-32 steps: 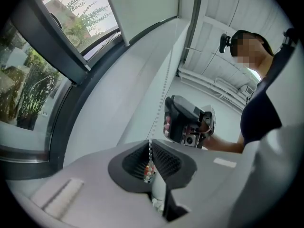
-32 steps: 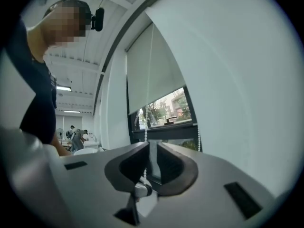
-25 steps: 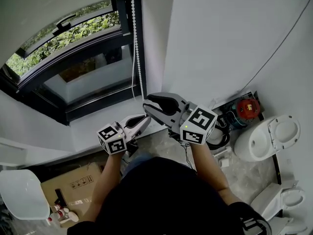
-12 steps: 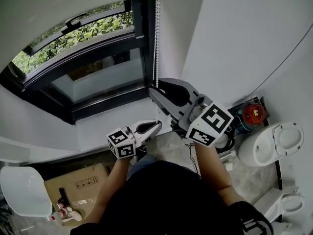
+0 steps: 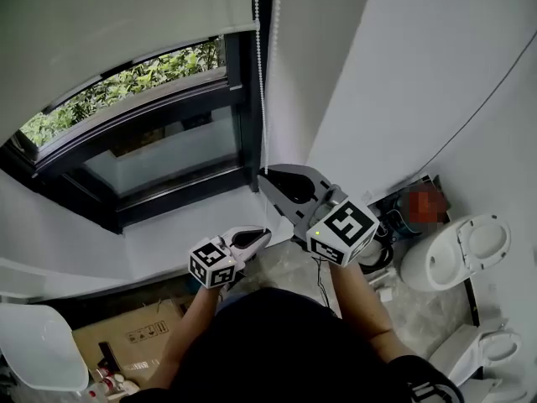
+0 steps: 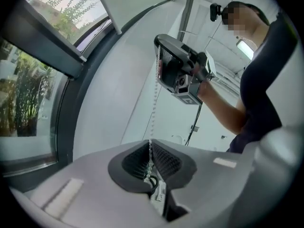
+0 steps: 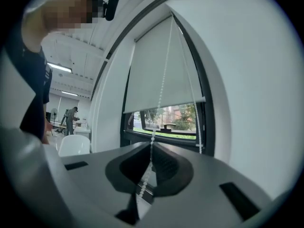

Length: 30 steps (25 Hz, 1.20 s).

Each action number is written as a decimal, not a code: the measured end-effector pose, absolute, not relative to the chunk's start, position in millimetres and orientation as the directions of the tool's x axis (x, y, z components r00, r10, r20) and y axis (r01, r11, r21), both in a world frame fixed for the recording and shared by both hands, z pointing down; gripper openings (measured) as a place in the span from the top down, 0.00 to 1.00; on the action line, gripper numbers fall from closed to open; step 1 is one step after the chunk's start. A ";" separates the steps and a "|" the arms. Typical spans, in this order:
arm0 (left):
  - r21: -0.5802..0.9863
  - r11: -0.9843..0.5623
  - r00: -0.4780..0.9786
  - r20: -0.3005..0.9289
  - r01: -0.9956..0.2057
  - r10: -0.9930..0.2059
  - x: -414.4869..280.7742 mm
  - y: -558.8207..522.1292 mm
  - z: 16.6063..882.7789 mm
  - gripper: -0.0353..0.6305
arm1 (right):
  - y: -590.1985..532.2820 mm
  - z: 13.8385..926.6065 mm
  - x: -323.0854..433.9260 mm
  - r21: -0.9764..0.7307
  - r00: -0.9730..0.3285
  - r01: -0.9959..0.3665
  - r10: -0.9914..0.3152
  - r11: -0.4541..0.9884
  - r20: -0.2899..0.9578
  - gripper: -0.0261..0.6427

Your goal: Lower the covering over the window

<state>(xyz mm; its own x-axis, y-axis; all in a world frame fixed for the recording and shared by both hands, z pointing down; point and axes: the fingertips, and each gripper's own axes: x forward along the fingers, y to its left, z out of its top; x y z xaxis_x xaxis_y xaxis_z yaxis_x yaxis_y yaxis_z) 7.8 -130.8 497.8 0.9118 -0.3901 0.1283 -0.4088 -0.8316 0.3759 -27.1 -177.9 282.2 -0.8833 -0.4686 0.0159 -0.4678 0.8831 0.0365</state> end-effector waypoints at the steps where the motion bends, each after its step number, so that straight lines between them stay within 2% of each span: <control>1: 0.389 -0.826 0.912 0.127 -0.407 -0.390 7.1 -127.8 503.5 0.91 | -177.0 288.5 -28.8 0.013 -0.887 -0.462 -0.462 0.887 0.013 0.93; 4: 0.419 -0.825 0.920 0.079 -0.380 -0.384 4.0 -121.9 505.2 0.91 | -173.1 290.1 -31.1 -0.034 -0.891 -0.453 -0.454 0.891 -0.031 0.93; 8: 0.388 -0.841 0.923 0.081 -0.377 -0.377 -3.8 -122.6 503.7 0.91 | -172.5 290.3 -34.9 -0.017 -0.888 -0.459 -0.460 0.888 -0.028 0.93; 12: 0.382 -0.837 0.919 0.126 -0.392 -0.373 -14.5 -113.5 517.6 0.91 | -171.7 320.6 -40.2 -0.008 -0.875 -0.483 -0.482 0.876 0.051 0.93; 19: 0.394 -0.838 0.925 0.112 -0.377 -0.363 -33.5 -106.6 523.6 0.91 | -163.3 331.9 -50.8 -0.017 -0.868 -0.495 -0.494 0.869 0.046 0.93; 23: 0.391 -0.846 0.930 0.093 -0.362 -0.355 -35.0 -99.5 516.9 0.91 | -164.6 357.0 -51.4 -0.065 -0.864 -0.499 -0.491 0.864 0.113 0.94; 26: 0.385 -0.852 0.932 0.080 -0.355 -0.352 -39.3 -96.0 513.3 0.91 | -165.1 370.1 -56.6 -0.124 -0.874 -0.485 -0.472 0.866 0.115 0.94; 30: 0.393 -0.843 0.926 0.073 -0.368 -0.370 -46.3 -94.9 514.9 0.91 | -163.3 406.6 -63.6 -0.103 -0.863 -0.480 -0.448 0.871 0.232 0.94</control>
